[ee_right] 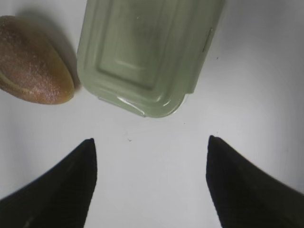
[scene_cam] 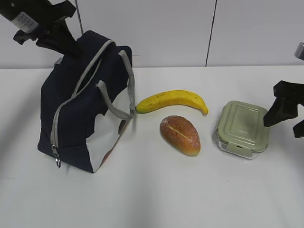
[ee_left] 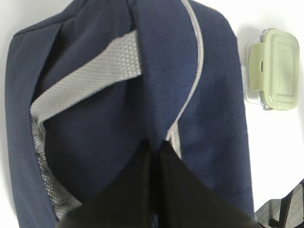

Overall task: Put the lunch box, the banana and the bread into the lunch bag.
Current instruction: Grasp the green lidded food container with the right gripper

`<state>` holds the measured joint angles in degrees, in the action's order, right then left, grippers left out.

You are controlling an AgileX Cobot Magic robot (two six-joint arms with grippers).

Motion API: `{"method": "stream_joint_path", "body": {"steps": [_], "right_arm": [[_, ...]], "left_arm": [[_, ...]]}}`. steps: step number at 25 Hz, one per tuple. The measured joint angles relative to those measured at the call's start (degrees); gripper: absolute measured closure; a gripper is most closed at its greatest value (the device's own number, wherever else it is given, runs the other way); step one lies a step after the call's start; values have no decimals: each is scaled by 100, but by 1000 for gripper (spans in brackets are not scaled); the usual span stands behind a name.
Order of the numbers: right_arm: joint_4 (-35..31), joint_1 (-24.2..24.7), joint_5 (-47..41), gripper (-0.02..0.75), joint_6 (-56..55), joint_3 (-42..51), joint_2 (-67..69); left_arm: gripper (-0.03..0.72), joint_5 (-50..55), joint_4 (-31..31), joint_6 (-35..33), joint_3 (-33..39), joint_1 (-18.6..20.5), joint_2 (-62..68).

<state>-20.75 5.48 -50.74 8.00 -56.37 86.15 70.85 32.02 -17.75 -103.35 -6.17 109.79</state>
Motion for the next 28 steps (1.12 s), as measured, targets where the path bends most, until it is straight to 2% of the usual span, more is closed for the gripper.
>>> {"method": "stream_joint_path", "body": {"steps": [7, 13, 20, 28], "right_arm": [[-1708, 1052, 92, 208, 2052, -5, 581], [-3282, 1628, -168, 207, 3695, -14, 1316], [-4079, 1977, -522, 154, 4743, -27, 2045], [-4500, 1977, -634, 141, 5434, -54, 2556]], "left_arm": [[688, 0, 0, 0, 0, 0, 1], [688, 0, 0, 0, 0, 0, 1], [688, 0, 0, -4, 0, 0, 1], [688, 0, 0, -16, 0, 0, 1]]}}
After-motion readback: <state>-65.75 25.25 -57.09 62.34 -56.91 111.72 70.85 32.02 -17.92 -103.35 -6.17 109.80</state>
